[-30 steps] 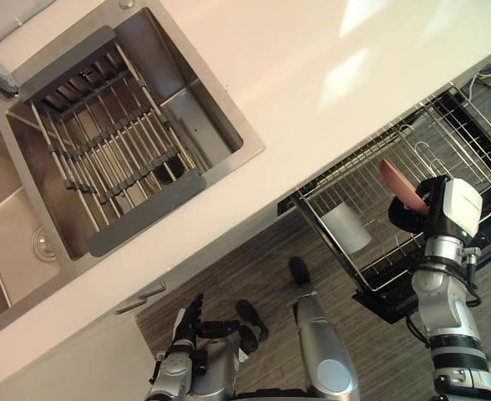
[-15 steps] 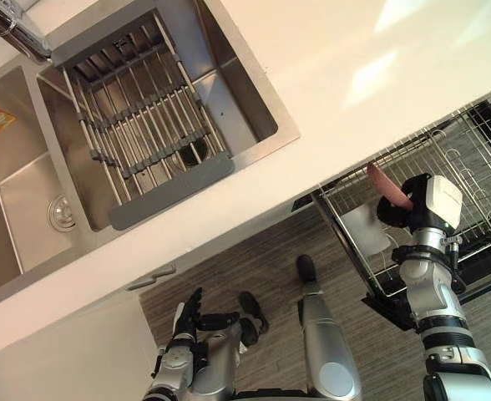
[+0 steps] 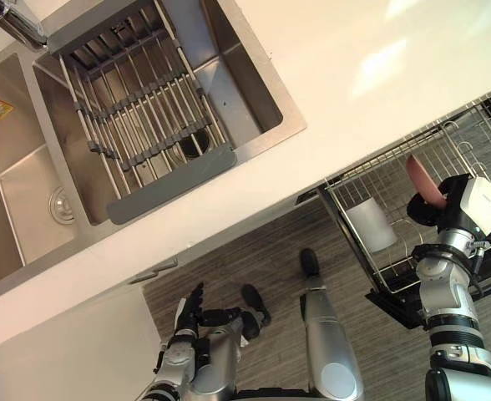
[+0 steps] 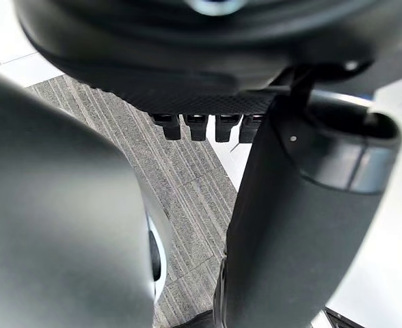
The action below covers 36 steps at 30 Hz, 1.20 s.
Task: Walk over to the sink, pick up the cup, carry it to the dishwasher, place the cup inside the dishwasher, then close the dishwasher door
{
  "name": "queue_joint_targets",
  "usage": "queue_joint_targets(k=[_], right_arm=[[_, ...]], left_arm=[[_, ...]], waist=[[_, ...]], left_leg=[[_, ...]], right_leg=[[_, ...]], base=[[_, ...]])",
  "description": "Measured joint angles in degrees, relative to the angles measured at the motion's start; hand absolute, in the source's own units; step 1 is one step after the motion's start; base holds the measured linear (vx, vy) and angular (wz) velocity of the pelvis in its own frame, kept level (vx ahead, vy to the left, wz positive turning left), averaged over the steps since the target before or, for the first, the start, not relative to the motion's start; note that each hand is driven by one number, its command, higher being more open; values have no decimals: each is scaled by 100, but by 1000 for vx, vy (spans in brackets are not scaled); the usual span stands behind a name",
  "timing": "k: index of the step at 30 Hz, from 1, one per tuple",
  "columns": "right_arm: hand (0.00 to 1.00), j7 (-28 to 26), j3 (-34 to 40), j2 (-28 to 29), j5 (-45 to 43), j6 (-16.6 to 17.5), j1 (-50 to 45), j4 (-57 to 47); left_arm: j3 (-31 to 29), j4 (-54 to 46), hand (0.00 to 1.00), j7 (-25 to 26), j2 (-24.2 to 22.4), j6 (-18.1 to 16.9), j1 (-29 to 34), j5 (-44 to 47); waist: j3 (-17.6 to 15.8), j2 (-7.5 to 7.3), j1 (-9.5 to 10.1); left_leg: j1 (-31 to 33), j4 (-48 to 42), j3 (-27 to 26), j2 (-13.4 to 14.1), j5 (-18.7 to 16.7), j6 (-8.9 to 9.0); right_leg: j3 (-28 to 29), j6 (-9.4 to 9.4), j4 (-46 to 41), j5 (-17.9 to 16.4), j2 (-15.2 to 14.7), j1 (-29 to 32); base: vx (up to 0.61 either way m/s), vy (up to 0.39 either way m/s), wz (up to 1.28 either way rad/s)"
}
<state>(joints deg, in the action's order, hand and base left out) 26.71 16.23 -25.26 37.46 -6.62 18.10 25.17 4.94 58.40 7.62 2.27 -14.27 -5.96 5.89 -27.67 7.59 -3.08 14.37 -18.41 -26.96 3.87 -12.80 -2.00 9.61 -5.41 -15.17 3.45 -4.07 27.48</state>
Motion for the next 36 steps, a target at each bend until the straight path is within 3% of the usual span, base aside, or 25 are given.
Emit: queue_joint_targets(k=[9, 23, 32, 36], right_arm=[[100, 57, 84, 2, 2, -67, 259, -131], [100, 97, -89, 637, -7, -84, -156, -825], [100, 98, -89, 1072, -21, 53, -1145, -1812], [100, 95, -99, 1320, -20, 272, -1838, -2697]], left_arm=[[1, -44, 100, 16, -236, -60, -105, 98], [-1, -47, 100, 114, -377, -40, -146, 84], [-3, -20, 100, 112, -373, 65, -145, -38], [-5, 2, 100, 85, -314, 165, -92, -178]], waist=[[-7, 138, 93], [-3, 144, 92], [-8, 128, 41], [8, -4, -89]], left_leg=[[74, 19, 8, -15, 7, -2], [37, 134, 136, -100, 92, -8], [-206, 166, 156, -98, 91, -9], [-500, 220, 174, -76, 70, -2]], right_leg=[[-40, -1, -9, 0, -32, 69], [-223, -1, -6, -1, -149, 6], [-251, -8, 56, -12, -139, -251], [-280, -8, 199, -19, -108, -602]], base=[[24, -12, 2], [21, -15, 6], [0, 0, 0], [21, -3, -1]])
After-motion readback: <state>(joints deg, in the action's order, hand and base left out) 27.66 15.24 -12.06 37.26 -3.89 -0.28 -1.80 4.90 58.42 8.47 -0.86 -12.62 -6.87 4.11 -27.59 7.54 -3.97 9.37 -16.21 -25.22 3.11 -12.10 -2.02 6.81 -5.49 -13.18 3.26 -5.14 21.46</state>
